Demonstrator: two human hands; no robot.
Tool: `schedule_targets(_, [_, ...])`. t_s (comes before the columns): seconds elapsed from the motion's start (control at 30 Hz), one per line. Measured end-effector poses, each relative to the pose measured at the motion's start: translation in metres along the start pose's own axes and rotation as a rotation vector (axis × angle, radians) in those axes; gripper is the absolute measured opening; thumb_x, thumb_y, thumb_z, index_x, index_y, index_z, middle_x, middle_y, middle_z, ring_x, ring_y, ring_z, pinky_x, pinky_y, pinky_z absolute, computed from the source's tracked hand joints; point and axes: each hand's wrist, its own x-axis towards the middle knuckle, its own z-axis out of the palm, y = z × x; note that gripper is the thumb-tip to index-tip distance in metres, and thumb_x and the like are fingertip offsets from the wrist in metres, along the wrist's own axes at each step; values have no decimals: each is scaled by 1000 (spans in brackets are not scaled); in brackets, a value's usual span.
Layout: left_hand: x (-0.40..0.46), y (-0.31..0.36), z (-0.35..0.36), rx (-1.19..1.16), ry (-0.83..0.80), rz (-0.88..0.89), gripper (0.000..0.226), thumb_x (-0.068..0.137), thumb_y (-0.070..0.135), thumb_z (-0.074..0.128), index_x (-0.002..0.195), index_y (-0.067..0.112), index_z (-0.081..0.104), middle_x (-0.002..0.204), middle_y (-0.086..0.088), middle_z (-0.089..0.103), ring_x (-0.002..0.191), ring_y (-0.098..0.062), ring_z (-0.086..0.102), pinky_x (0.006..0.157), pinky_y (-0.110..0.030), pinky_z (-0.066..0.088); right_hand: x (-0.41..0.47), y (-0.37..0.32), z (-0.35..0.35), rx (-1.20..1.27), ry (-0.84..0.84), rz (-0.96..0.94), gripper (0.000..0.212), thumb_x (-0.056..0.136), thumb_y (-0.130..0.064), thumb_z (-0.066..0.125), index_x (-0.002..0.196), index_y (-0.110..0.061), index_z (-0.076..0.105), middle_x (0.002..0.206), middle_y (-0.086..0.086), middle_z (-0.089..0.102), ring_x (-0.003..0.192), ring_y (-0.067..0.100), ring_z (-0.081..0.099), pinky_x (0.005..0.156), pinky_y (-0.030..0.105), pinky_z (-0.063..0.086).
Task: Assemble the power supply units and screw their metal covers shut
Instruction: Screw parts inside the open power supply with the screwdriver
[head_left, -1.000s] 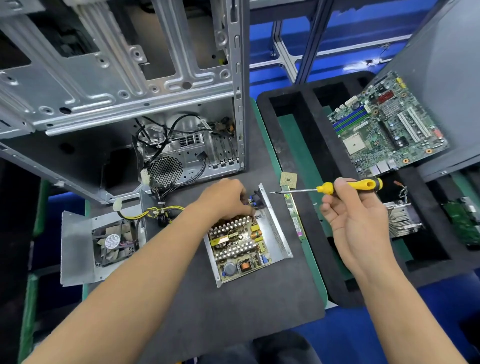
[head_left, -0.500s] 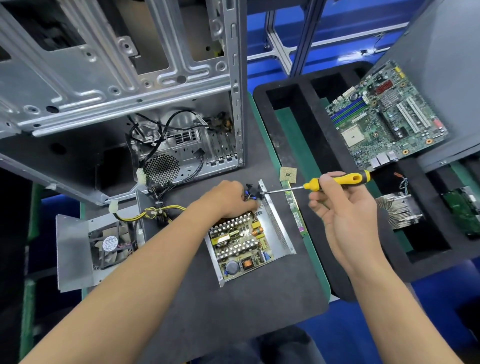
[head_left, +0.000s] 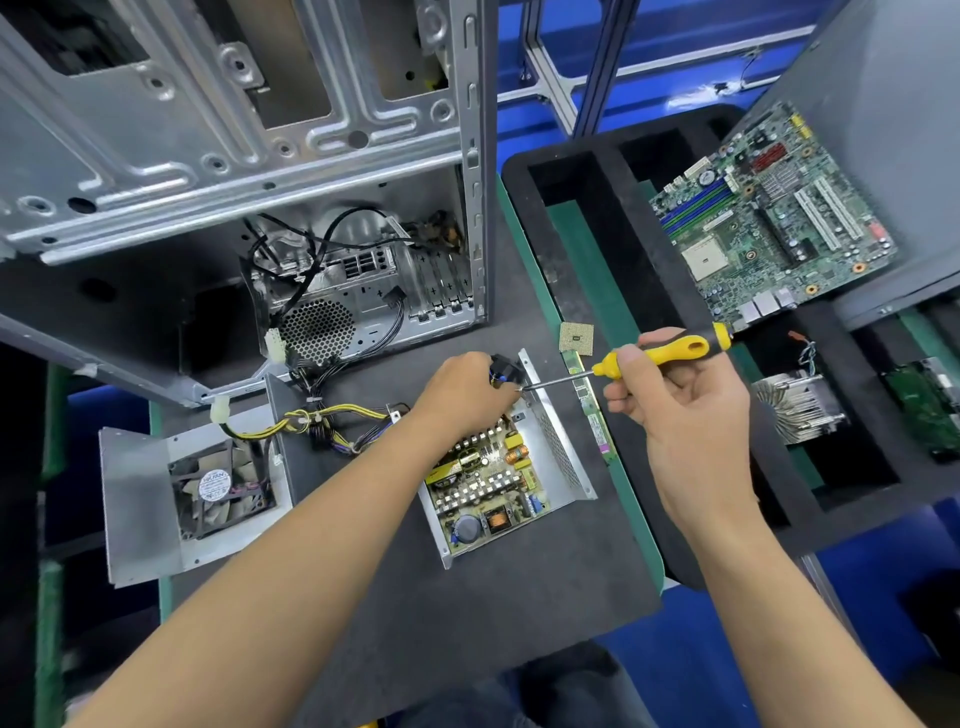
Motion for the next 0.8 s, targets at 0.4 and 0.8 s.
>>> schedule_targets(0.4, [6,5,-7,81,-54,-20,30,89,40,71,91,12,60,83,-7,60,65,-21,55,50,-29,38,-27,19,15,66,250,-93,12,96,-14,63,101,-13,52,96,21,63,68,20,65,67,25,54])
schedule_targets(0.8, [-5,4,-3,110,6,-1,28,93,40,63,95,13,58,92,-9,63,83,-31,63,70,-37,53,-32,50,56,90,609,-274,15,92,-11,60,98,-24,54,90,1,65,76,33,66,70,26,56])
